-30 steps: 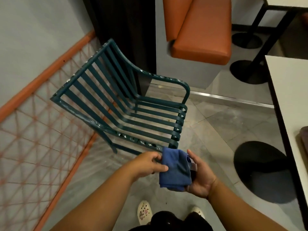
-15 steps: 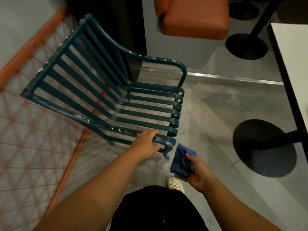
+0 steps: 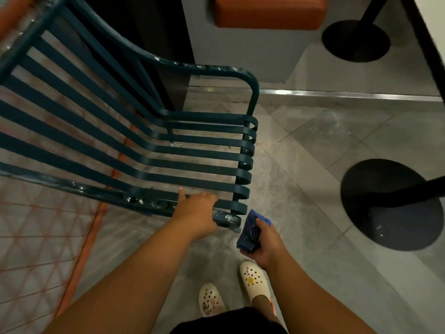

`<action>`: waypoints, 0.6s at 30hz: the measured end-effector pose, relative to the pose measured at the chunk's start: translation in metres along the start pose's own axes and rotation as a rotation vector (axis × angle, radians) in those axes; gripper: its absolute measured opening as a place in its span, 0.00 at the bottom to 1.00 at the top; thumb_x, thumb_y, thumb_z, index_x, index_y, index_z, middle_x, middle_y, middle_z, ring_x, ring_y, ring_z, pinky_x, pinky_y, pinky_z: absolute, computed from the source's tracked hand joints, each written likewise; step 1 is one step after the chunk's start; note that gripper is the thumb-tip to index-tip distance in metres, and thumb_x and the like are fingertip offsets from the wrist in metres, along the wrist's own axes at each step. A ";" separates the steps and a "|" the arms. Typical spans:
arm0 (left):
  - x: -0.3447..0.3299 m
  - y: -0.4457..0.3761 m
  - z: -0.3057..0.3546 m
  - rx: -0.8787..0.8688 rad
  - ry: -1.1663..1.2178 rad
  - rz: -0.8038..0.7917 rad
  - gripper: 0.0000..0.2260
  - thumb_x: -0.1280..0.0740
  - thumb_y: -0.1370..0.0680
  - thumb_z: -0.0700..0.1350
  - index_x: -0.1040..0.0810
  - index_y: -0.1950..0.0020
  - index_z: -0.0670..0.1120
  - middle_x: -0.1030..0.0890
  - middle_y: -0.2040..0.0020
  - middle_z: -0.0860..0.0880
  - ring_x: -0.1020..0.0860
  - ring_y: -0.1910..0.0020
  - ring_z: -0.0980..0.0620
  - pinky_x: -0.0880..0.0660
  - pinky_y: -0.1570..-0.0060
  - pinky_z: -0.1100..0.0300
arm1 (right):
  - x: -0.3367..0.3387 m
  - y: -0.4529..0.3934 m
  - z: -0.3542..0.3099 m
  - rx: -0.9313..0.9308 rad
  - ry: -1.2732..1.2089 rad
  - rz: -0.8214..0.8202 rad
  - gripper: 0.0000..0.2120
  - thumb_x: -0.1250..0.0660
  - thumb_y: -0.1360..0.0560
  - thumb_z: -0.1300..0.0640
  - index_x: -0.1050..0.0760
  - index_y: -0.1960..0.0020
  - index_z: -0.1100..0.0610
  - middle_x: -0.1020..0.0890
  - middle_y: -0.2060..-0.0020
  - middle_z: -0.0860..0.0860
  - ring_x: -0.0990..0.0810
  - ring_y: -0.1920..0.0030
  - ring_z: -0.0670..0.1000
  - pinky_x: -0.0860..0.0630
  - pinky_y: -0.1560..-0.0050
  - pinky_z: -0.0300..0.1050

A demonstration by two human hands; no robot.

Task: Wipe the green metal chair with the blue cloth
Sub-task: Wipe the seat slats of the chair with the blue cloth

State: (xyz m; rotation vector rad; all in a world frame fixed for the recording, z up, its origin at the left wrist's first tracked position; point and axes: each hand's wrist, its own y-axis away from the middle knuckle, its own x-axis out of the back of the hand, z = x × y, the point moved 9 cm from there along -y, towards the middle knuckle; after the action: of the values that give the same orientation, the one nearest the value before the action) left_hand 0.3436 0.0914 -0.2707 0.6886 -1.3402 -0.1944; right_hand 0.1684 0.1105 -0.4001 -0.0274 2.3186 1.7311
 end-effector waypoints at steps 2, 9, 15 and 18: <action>-0.005 -0.005 0.001 -0.011 -0.019 -0.019 0.28 0.30 0.27 0.52 0.35 0.29 0.54 0.28 0.32 0.52 0.32 0.32 0.50 0.57 0.26 0.40 | -0.008 -0.018 0.005 -0.018 -0.012 -0.024 0.10 0.40 0.21 0.50 0.30 0.40 0.46 0.25 0.40 0.59 0.25 0.42 0.63 0.25 0.47 0.63; -0.003 -0.012 -0.001 -0.046 -0.049 -0.038 0.29 0.29 0.30 0.54 0.33 0.30 0.57 0.28 0.34 0.52 0.33 0.32 0.48 0.53 0.27 0.38 | -0.031 -0.026 -0.001 0.071 -0.002 -0.027 0.12 0.39 0.22 0.56 0.24 0.40 0.55 0.20 0.47 0.61 0.26 0.58 0.56 0.28 0.65 0.49; -0.001 -0.009 -0.007 -0.062 0.061 0.001 0.26 0.27 0.31 0.50 0.29 0.34 0.56 0.24 0.38 0.53 0.28 0.39 0.50 0.38 0.32 0.51 | -0.020 -0.006 0.002 0.171 0.035 -0.067 0.09 0.38 0.21 0.56 0.24 0.43 0.55 0.18 0.52 0.58 0.22 0.57 0.56 0.23 0.51 0.55; -0.002 -0.010 -0.011 -0.050 0.073 0.042 0.24 0.27 0.30 0.48 0.27 0.35 0.55 0.22 0.41 0.54 0.26 0.43 0.50 0.35 0.36 0.55 | -0.028 -0.004 -0.003 0.191 0.061 -0.084 0.11 0.40 0.20 0.55 0.26 0.41 0.55 0.19 0.47 0.60 0.22 0.56 0.56 0.23 0.53 0.55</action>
State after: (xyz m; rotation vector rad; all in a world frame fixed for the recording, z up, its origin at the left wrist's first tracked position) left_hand 0.3563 0.0887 -0.2787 0.6195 -1.2751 -0.1675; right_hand 0.1955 0.1026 -0.3976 -0.1419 2.4784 1.4834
